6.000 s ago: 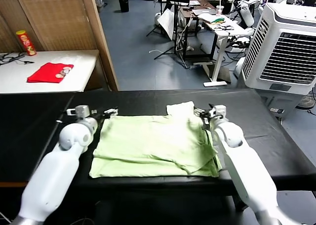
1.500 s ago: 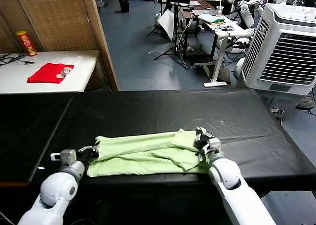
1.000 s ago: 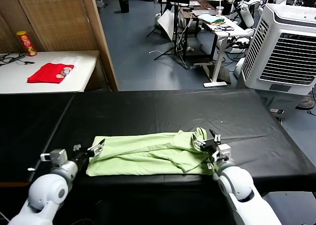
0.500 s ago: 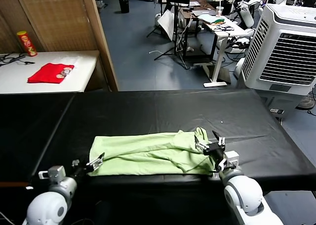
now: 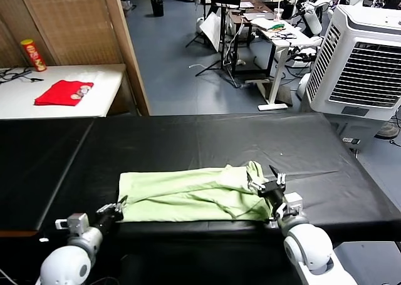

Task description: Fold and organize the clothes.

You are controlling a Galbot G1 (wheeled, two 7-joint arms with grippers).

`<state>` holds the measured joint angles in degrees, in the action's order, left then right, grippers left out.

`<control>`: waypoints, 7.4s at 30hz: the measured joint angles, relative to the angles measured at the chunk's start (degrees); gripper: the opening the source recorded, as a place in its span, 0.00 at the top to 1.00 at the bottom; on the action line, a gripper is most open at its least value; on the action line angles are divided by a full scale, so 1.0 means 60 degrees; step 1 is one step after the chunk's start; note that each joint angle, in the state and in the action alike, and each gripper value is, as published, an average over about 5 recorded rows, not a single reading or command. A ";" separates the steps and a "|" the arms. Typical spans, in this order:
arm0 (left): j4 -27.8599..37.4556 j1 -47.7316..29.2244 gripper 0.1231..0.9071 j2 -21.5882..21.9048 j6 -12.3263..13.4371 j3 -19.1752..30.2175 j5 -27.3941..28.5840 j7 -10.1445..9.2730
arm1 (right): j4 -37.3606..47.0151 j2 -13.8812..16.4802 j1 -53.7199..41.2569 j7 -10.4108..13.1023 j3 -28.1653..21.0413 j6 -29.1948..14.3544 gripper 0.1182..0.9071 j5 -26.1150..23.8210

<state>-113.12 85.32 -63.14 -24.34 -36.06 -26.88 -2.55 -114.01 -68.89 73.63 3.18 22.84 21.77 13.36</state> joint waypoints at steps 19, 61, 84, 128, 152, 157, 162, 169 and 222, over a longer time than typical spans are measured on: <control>-0.0274 0.0195 0.96 0.1528 -0.0298 -0.1112 0.0856 -0.0502 | -0.0125 -0.0534 0.0497 0.0073 0.0166 -0.0125 0.14 -0.0501; -0.1450 -0.1284 0.26 -0.2480 -0.1170 0.2881 -0.1683 -0.1256 | -0.0314 -0.1044 0.1183 -0.0429 0.0183 -0.0514 0.14 -0.0708; -0.1201 -0.0530 0.14 -0.1734 -0.0485 0.0589 -0.0574 -0.0795 | 0.2058 -0.1532 -0.1860 -0.0719 -0.3409 -0.0310 0.14 -0.2606; -0.0065 -0.0579 0.96 -0.0250 0.0281 -0.0974 0.0573 -0.0383 | -0.0218 -0.2110 0.0516 -0.0070 -0.1458 -0.1390 0.14 -0.2994; -0.2110 -0.0678 0.96 0.1216 -0.0077 0.0444 0.2078 -0.1007 | -0.0494 -0.2459 0.1470 -0.0168 -0.1077 -0.1568 0.14 -0.3261; -0.2144 -0.0934 0.96 0.0455 -0.0361 0.1804 0.1293 -0.1094 | -0.0597 -0.2385 0.1633 -0.0289 -0.0809 -0.1542 0.14 -0.2545; -0.2035 -0.0833 0.83 -0.0274 -0.0402 0.2785 0.1394 -0.0600 | -0.0628 -0.2156 0.1510 -0.0386 -0.0631 -0.1281 0.14 -0.1705; -0.2245 -0.0652 0.33 -0.0523 0.0006 0.3292 0.1749 0.0293 | -0.0553 -0.2004 0.1016 -0.0233 -0.0954 -0.0472 0.14 0.0155; -0.1933 0.1279 0.14 -0.0524 0.2415 0.1671 0.1741 -0.0755 | 0.1661 -0.0010 -0.0262 -0.1255 -0.1400 -0.4463 0.14 -0.3374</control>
<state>-124.72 93.00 -66.29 -9.85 -26.03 -16.44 -7.08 -104.04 -68.95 72.06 -4.36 14.44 -5.00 -6.89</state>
